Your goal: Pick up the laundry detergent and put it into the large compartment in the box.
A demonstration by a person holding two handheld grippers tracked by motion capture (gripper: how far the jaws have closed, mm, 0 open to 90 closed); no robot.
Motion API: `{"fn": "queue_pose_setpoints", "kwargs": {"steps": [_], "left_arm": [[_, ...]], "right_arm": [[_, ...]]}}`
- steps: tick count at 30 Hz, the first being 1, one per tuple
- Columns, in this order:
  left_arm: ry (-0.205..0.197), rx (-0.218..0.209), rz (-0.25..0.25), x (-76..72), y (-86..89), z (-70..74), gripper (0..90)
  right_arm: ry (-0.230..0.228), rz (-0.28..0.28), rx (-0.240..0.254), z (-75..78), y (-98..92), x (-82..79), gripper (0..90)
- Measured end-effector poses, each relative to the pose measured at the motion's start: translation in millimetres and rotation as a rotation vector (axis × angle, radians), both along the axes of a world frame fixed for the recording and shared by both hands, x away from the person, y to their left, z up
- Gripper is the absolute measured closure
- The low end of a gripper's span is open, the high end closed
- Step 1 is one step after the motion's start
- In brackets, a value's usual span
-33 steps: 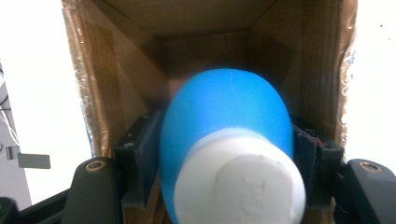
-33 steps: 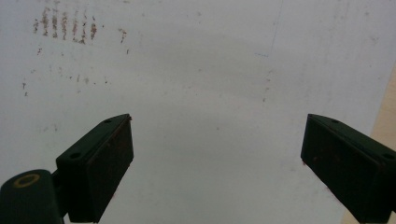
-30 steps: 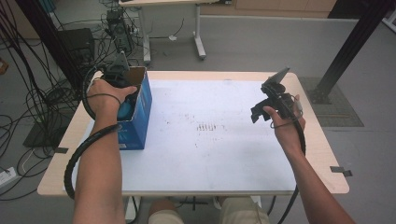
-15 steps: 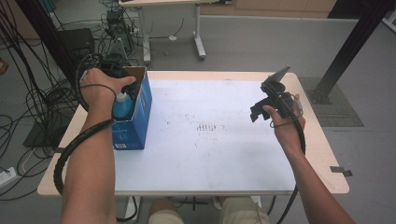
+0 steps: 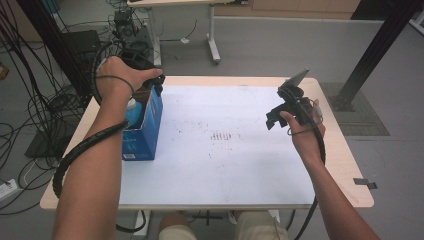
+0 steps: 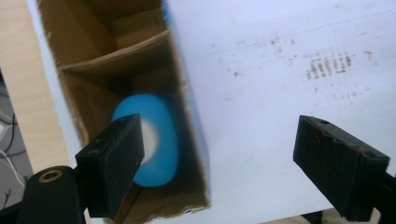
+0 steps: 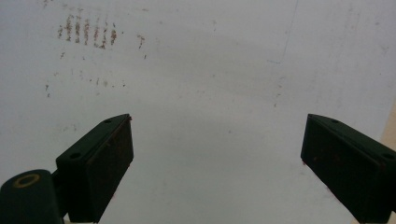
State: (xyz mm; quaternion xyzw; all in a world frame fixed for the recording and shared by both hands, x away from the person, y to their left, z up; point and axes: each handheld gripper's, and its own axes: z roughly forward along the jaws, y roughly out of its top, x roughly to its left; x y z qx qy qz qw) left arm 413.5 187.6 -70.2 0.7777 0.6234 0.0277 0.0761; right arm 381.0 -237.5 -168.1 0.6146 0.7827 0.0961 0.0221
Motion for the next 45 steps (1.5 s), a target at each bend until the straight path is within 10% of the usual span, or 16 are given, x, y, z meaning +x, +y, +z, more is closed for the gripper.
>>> {"fn": "queue_pose_setpoints", "kwargs": {"steps": [22, 45], "left_arm": [[0.014, -0.009, -0.102, 14.8, -48.1, 9.5, 11.5], [0.02, -0.016, -0.137, 16.3, -55.4, 7.6, 11.1]], "right_arm": [[0.0, -0.015, 0.01, 2.5, -8.5, 0.9, 9.2], [-0.002, -0.015, 0.011, 2.4, -10.9, 0.3, 9.2]]}}
